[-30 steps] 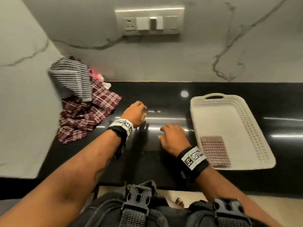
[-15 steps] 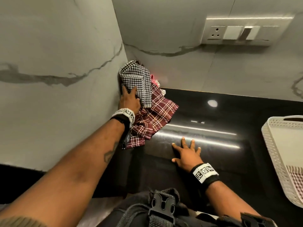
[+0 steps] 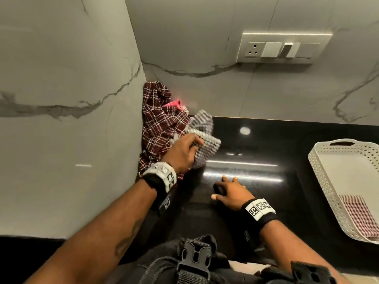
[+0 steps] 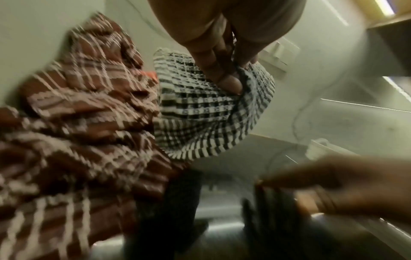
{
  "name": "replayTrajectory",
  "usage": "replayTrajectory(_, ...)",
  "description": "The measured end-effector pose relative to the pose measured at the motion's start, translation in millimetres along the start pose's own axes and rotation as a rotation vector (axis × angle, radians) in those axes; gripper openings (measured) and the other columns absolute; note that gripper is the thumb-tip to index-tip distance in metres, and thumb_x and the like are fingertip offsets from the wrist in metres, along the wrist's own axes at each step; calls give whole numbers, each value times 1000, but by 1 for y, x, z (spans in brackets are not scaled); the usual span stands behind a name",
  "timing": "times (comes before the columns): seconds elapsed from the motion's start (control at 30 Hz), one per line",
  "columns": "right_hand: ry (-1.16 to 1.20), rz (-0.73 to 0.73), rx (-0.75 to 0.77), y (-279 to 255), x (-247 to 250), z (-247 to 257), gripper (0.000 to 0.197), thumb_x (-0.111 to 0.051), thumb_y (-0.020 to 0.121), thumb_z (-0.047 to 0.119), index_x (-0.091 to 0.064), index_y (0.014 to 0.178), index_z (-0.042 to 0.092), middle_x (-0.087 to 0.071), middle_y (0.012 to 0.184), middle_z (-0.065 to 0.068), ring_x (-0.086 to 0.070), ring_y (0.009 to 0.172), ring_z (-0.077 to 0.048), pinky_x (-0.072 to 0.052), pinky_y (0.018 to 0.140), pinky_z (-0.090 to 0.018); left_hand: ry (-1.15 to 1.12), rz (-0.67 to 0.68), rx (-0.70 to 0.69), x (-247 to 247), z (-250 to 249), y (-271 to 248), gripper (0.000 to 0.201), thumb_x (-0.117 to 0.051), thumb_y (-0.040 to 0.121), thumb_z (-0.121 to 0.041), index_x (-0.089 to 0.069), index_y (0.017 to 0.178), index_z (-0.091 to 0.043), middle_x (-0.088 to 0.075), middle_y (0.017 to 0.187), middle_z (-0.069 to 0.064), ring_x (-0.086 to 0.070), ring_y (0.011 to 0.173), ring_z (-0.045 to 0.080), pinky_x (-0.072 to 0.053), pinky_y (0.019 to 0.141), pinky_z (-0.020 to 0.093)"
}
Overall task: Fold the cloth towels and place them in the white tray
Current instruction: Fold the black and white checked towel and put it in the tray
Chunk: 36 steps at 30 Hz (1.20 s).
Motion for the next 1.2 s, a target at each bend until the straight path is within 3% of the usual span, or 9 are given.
replayTrajectory(0.07, 317, -154, 40, -12, 15, 4, 54, -67, 87, 52, -55, 134, 28, -63, 130, 5, -58, 122, -14, -46, 98, -27, -51, 67, -52, -34, -8, -21, 20, -57, 91, -1, -64, 104, -13, -66, 108, -2, -60, 103, 10, -48, 97, 24)
replayTrajectory(0.13, 536, -381, 52, -28, 31, 5, 29, -72, 87, 42, -66, 110, 26, -70, 100, 15, -63, 91, 5, -45, 78, -10, -78, 151, -42, -62, -11, -35, 21, -58, 91, -4, -64, 108, -14, -67, 110, -2, -61, 106, 11, -47, 100, 29)
replayTrajectory(0.27, 827, -613, 4, -53, 35, -7, 13, -76, 84, 14, -64, 79, 15, -68, 75, -4, -59, 70, -10, -50, 68, -28, -96, 248, 18, -91, -11, -45, 26, -59, 93, -14, -57, 115, -27, -62, 113, -12, -57, 109, 5, -46, 102, 29)
replayTrajectory(0.5, 1226, -544, 121, -77, 42, -20, 24, -72, 84, -3, -66, 105, 6, -75, 98, -7, -70, 90, -15, -55, 80, -26, -105, 284, 116, -99, -24, -41, 38, -62, 95, -27, -45, 130, -31, -60, 98, -11, -60, 79, 4, -52, 78, 30)
replayTrajectory(0.73, 1351, -622, 40, -102, 57, -32, 20, -63, 94, 5, -63, 114, 7, -75, 100, -16, -71, 96, -35, -59, 76, -38, -145, 192, -37, -94, -60, -28, 23, -57, 98, -38, -55, 118, -27, -62, 95, -12, -62, 85, 2, -55, 78, 29)
replayTrajectory(0.87, 1354, -542, 110, -108, 64, -25, 44, -54, 95, 2, -58, 131, 27, -73, 108, -12, -72, 97, -27, -60, 81, -42, -199, 268, -149, -108, -86, -39, 40, -68, 89, -46, -55, 121, -26, -62, 107, -10, -60, 93, 1, -49, 81, 16)
replayTrajectory(0.97, 1198, -425, 209, -108, 67, -15, 53, -50, 80, 6, -59, 131, 17, -70, 117, -8, -67, 107, -18, -54, 94, -37, -166, 254, -216, -115, -92, -38, 40, -75, 81, -32, -58, 116, -20, -63, 108, -6, -60, 96, 6, -50, 85, 24)
replayTrajectory(1.1, 750, -663, 195, -114, 82, -18, 43, -61, 82, 2, -70, 120, 19, -73, 109, 6, -68, 102, -4, -54, 96, -34, -120, 253, -209, -108, -89, -25, 42, -63, 78, 5, -66, 116, -13, -70, 110, 1, -64, 100, 11, -49, 91, 19)
replayTrajectory(1.2, 499, -807, 226, -116, 106, -13, 23, -68, 82, 7, -77, 96, 23, -75, 90, 11, -69, 85, -4, -57, 80, -37, -138, 274, -148, -94, -88, -14, 29, -64, 90, -7, -66, 114, -23, -72, 101, -7, -67, 91, 5, -54, 83, 22)
Point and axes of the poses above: each hand's wrist, its own y-axis towards the middle knuckle, its own x-axis out of the back of the hand, z = x × y, the point moved 5 cm from there along y, towards the middle knuckle
